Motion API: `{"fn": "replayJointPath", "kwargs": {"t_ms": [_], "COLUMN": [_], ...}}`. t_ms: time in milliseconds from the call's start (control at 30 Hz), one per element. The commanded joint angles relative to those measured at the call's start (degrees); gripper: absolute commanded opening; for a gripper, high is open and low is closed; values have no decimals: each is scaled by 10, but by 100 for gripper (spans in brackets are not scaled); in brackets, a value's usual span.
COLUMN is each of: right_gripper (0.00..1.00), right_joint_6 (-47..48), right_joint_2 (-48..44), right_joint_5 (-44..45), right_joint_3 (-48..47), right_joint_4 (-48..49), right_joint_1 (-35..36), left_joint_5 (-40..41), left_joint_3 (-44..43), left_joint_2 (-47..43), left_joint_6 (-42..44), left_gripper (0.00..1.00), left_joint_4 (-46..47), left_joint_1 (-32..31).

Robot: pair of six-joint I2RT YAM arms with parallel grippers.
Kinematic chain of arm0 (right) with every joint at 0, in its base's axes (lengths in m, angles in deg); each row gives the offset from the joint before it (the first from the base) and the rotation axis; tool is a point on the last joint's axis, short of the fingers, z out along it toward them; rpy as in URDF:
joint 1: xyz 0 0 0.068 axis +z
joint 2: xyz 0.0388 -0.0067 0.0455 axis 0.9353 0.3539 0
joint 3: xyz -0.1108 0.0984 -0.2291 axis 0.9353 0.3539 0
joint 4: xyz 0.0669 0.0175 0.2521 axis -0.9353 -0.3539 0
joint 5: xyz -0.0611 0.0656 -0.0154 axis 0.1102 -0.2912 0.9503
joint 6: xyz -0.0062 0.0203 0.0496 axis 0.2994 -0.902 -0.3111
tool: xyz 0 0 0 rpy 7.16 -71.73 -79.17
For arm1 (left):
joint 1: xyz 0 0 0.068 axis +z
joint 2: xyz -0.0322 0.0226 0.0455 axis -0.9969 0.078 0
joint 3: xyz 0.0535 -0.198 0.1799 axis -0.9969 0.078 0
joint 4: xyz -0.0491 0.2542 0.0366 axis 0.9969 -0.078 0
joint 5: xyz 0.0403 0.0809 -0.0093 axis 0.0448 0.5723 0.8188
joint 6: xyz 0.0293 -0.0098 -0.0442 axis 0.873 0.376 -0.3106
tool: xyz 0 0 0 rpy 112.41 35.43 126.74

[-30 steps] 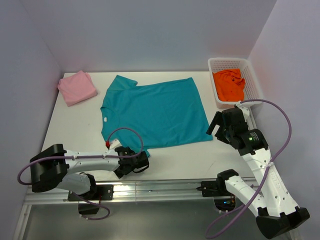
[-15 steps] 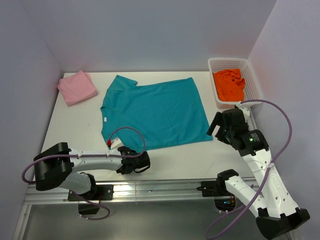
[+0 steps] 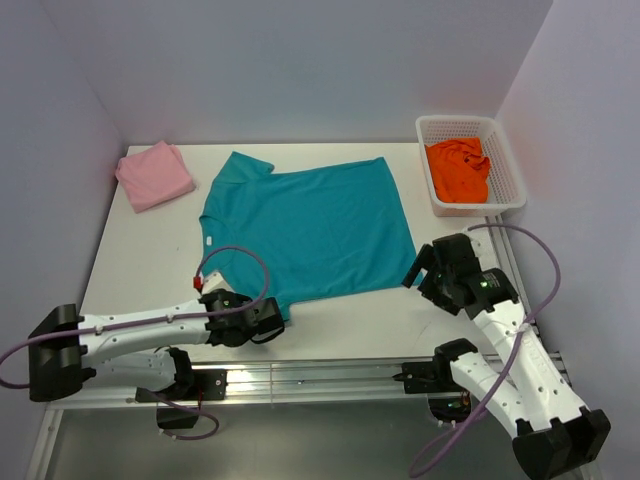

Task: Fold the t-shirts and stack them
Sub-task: Flatten the tshirt out

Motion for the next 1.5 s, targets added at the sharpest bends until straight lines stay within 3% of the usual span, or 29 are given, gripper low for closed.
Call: {"fn": "replayJointPath", "kwargs": {"t_ms": [0,400,767,1033,1067,1200,1467], "right_gripper": [95,95,84,58,51,1,0], "right_joint_6": [-52,-71,-82,-82,-82,-82,-77], "right_joint_2": [9,121,215,267,273,289,260], "right_joint_5": [-52,-15,16,25,25,23,20], "right_joint_3": [56,119,142,147,150,161,157], "right_joint_4": [51,168,247,287,291,299,262], "right_joint_1": [3,4,8,9,9,9,9], "left_joint_5": [4,-12,-14,-13,-13,-14,-16], "left_joint_3": [-5,17,24,22,23,28,30], "left_joint_2": [-42,-99,-116,-121,-123,-135,-149], "left_joint_6": [-30,-31,-17,-16,-17,-23,-25], "left_gripper": [15,14,14,14,14,14,13], "left_joint_4": [-75,-116,-113,-123,-124,-134,-146], "left_joint_1": [-2,-2,-2,-2,-2,-2,-2]}}
